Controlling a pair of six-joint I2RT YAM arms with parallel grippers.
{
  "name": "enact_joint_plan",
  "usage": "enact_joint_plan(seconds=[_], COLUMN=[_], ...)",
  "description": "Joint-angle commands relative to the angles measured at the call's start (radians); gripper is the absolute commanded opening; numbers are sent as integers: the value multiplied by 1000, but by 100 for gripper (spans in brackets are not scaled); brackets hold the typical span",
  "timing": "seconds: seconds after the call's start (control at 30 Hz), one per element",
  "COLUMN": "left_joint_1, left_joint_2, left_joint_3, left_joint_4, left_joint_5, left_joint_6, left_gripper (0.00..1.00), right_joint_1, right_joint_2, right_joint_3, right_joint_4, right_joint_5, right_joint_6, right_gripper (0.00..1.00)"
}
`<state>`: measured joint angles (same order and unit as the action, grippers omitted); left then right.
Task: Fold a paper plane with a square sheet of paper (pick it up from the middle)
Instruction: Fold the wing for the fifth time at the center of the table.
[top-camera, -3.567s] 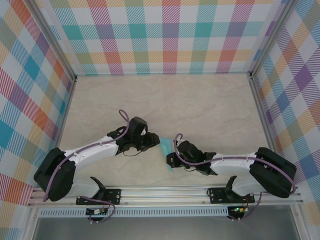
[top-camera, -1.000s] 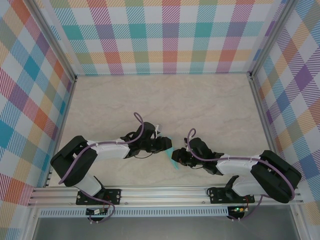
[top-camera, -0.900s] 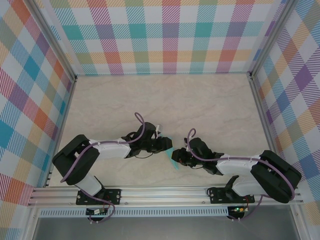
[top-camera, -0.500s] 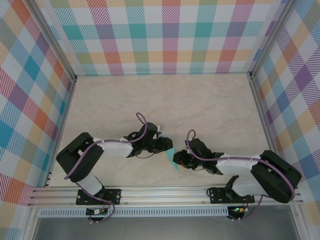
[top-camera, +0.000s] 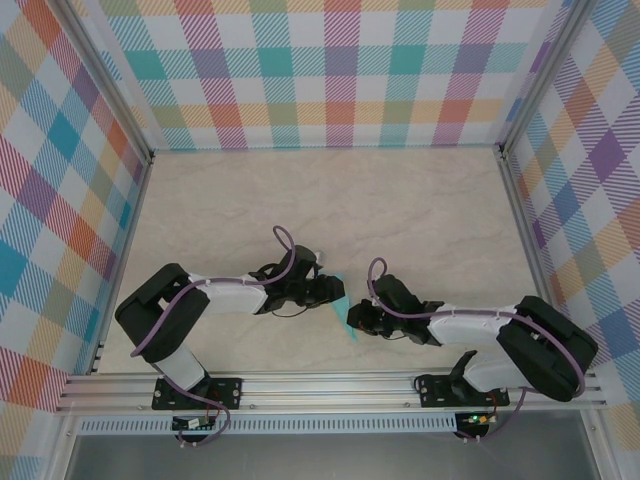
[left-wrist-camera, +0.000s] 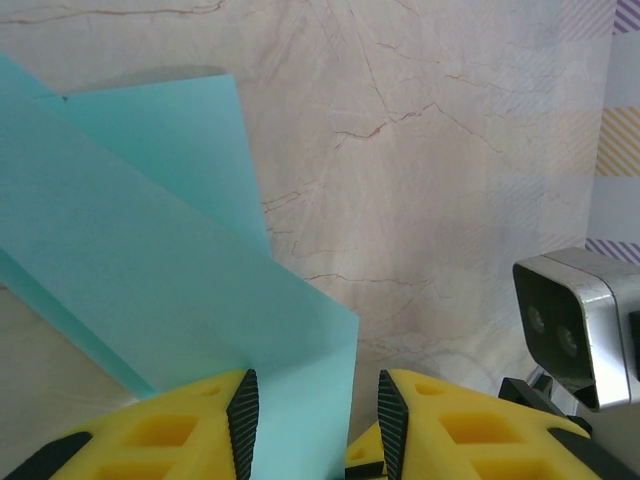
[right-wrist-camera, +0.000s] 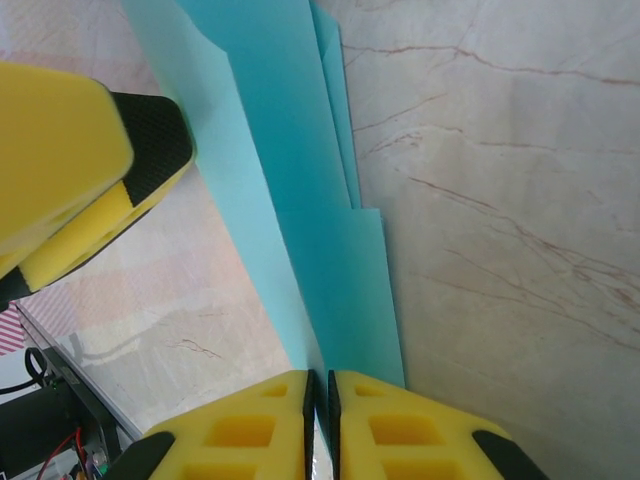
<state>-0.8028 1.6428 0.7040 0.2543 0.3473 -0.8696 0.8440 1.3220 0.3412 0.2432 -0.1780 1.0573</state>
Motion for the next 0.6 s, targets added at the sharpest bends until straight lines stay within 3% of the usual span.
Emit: enact_joint_plan(seconds=[0.0,0.3,0.57], left_joint_1=[-7,-9,-8], left_joint_2=[-32,-112,-85], left_joint_3=[25,14,22], left_joint_4=[-26,-21,-10], left_joint_5=[-8,3,24], left_joint_6=[23,33,40], left_gripper=[39,43,44], right_joint_1=[-4,-5,-5], right_joint_2=[30,62,56], right_joint_3=[28,31,36], right_joint_4=[-18,-8,3], right_joint_5=[-8,-8,-21], right_joint_6=[-9,17,19], right_gripper=[13,12,12])
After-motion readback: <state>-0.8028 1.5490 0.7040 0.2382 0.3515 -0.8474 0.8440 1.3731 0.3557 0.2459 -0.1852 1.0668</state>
